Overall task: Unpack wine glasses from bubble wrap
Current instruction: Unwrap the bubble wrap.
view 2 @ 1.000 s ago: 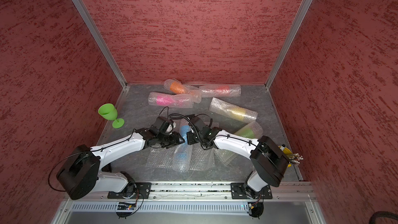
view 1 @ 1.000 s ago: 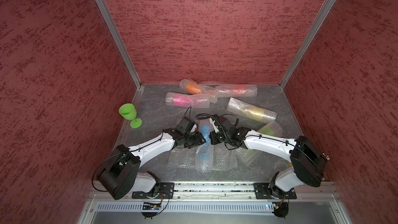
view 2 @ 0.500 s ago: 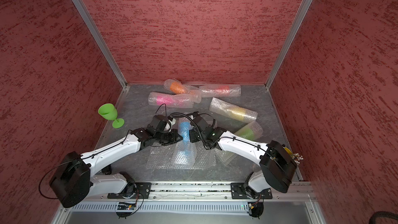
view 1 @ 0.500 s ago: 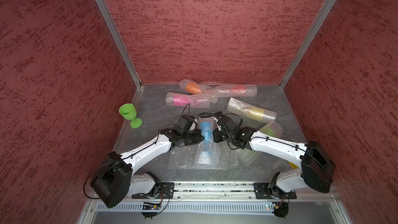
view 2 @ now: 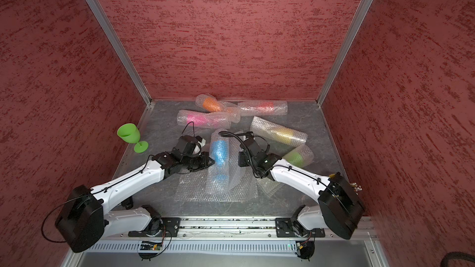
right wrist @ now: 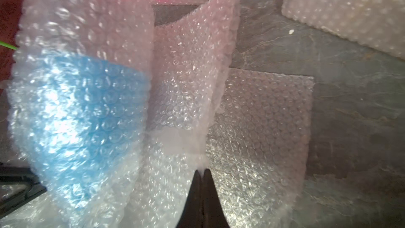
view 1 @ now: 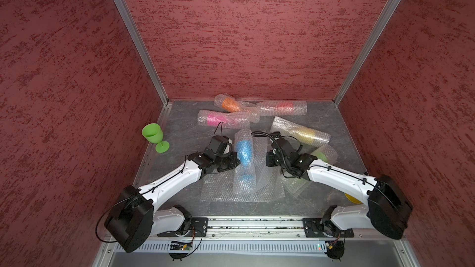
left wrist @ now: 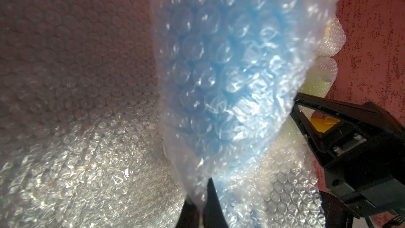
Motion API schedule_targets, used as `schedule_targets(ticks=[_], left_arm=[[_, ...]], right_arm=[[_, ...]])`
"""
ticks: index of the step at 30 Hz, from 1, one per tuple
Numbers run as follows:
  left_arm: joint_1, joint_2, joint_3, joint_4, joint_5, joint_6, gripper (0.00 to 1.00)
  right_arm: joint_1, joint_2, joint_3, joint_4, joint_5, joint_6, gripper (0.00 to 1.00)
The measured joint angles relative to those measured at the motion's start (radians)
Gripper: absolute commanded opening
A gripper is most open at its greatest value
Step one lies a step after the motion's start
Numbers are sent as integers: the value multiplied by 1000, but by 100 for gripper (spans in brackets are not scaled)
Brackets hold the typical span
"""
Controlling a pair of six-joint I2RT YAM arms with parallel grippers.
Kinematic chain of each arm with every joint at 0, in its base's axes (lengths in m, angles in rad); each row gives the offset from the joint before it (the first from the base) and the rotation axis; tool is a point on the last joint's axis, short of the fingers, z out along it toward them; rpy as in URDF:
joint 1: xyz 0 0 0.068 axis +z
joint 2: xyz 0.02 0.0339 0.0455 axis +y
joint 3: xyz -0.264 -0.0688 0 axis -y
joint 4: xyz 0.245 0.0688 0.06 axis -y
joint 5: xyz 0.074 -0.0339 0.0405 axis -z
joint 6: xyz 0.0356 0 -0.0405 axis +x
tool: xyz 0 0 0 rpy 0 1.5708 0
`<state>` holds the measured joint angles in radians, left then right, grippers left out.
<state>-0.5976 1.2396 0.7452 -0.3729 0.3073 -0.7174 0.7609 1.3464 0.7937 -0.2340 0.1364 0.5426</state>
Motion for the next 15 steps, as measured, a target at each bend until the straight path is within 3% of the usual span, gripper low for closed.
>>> schedule_targets(ticks=[15], left_arm=[[-72, 32, -7, 35, -82, 2, 0]], right_arm=[[-18, -14, -81, 40, 59, 20, 0]])
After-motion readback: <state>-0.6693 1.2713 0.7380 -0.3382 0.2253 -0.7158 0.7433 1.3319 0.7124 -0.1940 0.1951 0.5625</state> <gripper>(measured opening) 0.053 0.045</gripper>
